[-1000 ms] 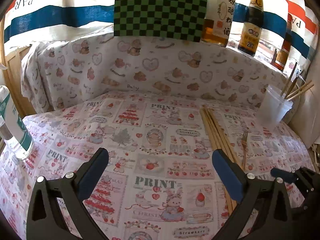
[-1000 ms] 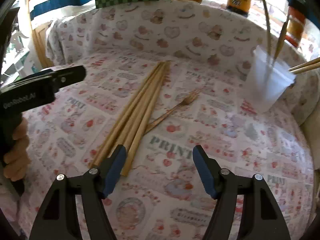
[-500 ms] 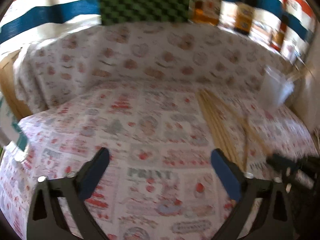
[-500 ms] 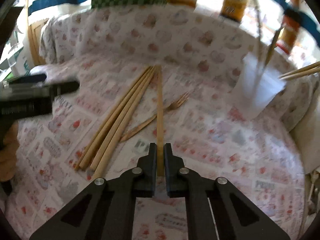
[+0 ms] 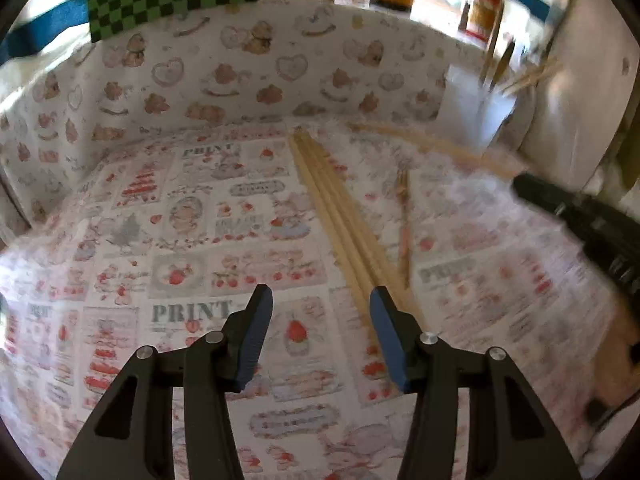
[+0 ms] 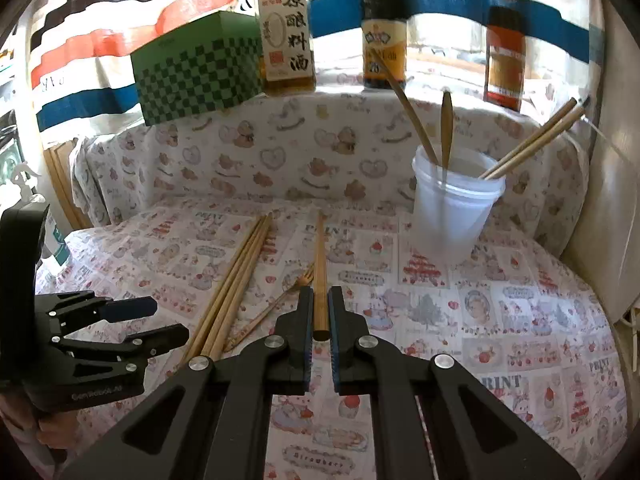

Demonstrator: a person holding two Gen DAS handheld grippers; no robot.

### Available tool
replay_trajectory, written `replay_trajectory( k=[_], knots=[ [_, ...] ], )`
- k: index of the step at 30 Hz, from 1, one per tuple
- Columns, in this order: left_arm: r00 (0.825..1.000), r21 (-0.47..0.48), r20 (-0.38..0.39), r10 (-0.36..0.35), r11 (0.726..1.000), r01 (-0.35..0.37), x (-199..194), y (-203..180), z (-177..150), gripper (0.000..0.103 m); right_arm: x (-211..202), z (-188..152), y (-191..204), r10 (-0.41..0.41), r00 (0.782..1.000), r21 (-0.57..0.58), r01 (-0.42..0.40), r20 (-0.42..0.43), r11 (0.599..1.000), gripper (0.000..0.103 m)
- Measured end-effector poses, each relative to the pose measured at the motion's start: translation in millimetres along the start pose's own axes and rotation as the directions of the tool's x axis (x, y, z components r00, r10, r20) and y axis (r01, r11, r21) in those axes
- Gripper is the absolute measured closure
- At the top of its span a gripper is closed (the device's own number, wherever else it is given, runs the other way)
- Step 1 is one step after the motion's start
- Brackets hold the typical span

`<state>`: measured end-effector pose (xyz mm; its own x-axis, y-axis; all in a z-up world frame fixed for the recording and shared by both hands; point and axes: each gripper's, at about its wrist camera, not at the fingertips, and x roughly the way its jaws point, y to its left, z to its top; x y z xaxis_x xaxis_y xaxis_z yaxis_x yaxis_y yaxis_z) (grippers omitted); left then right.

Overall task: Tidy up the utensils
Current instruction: 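Grasp a chopstick with the right tool while the left tool grasps another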

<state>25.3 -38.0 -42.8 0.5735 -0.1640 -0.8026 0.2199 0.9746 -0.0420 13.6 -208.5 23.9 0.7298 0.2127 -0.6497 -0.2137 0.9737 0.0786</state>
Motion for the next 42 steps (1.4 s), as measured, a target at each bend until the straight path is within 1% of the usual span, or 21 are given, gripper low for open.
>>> replay_trajectory(
  k=[1,2,5,7,10,11,12,15,18,21,23,24,27,29,30,32,34,38,39,40,42],
  knots=[
    [1.000,0.017,-0.013,0.022,1.000,-0.022,4,-1,0,0.061,0,0,-1,0.002,1.000,0.003,-0.002,-0.002,1.000,0.095],
    [1.000,0.023,-0.011,0.025,0.999,-0.025,5,-1,-2,0.062,0,0,-2,0.004,1.000,0.006,-0.004,-0.002,1.000,0.095],
    [1.000,0.023,-0.022,-0.022,0.999,0.022,5,-4,-1,0.064,0,0,-2,0.003,1.000,0.004,-0.003,-0.002,1.000,0.095],
    [0.998,0.003,-0.025,-0.054,0.999,0.054,4,-2,-2,0.064,-1,-1,-2,0.000,1.000,0.006,0.000,-0.002,1.000,0.095],
    [0.998,-0.020,-0.015,-0.059,0.998,0.058,4,1,-1,0.064,-1,-1,-2,-0.001,1.000,0.008,0.001,-0.001,1.000,0.095],
    [0.998,-0.028,-0.007,-0.065,0.998,0.065,3,2,-1,0.064,-1,-1,-2,-0.001,1.000,0.009,0.001,-0.001,1.000,0.095],
    [0.997,-0.031,-0.002,-0.074,0.997,0.074,2,2,-1,0.062,-1,-1,-3,0.000,1.000,0.011,0.000,-0.001,1.000,0.095],
    [0.995,-0.013,0.002,-0.098,0.995,0.098,0,-4,-1,0.061,-1,-2,-3,0.002,1.000,0.013,-0.002,-0.004,1.000,0.095],
    [0.994,0.009,0.015,-0.111,0.994,0.111,-4,-8,-1,0.057,-1,-2,-3,0.003,1.000,0.010,-0.003,-0.008,1.000,0.095],
    [0.998,0.014,-0.008,-0.058,0.998,0.059,1,-8,-2,0.055,0,-3,-2,0.006,1.000,0.010,-0.006,-0.012,1.000,0.095],
    [0.999,0.007,-0.011,-0.052,0.999,0.052,2,-6,-2,0.055,1,-4,-2,0.006,1.000,0.010,-0.006,-0.017,1.000,0.095],
    [0.999,0.006,-0.013,-0.047,0.999,0.047,1,-5,-2,0.053,2,-3,-3,0.009,1.000,0.012,-0.008,-0.022,1.000,0.095],
    [1.000,0.016,-0.011,-0.004,1.000,0.004,1,-6,-2,0.050,4,-4,-3,0.016,0.999,0.016,-0.015,-0.030,1.000,0.095],
    [1.000,0.006,-0.021,-0.015,1.000,0.015,4,-8,1,0.050,4,-4,-3,0.015,0.999,0.017,-0.015,-0.033,1.000,0.095],
    [0.999,-0.007,-0.039,-0.025,1.000,0.024,7,-9,5,0.049,5,-4,-2,0.017,0.999,0.020,-0.016,-0.036,1.000,0.095],
    [0.998,0.002,-0.054,-0.012,1.000,0.012,11,-12,8,0.048,6,-4,-3,0.021,0.999,0.022,-0.020,-0.041,1.000,0.095],
    [0.999,0.019,-0.036,0.004,1.000,-0.004,10,-15,5,0.047,6,-4,-2,0.023,0.999,0.019,-0.022,-0.043,1.000,0.095],
    [0.997,0.083,-0.010,0.083,0.993,-0.081,9,-27,1,0.044,6,-4,-3,0.024,0.999,0.023,-0.023,-0.042,0.999,0.095],
    [0.995,0.089,-0.005,0.102,0.991,-0.101,8,-28,1,0.039,6,-4,-3,0.025,0.999,0.024,-0.024,-0.043,0.999,0.095],
    [0.994,0.089,-0.001,0.106,0.990,-0.106,8,-26,0,0.036,6,-4,-3,0.026,0.999,0.026,-0.025,-0.045,0.999,0.095],
    [0.994,0.066,0.002,0.105,0.992,-0.105,7,-17,-2,0.036,6,-4,-3,0.025,0.999,0.028,-0.024,-0.044,0.999,0.095]
  ],
)
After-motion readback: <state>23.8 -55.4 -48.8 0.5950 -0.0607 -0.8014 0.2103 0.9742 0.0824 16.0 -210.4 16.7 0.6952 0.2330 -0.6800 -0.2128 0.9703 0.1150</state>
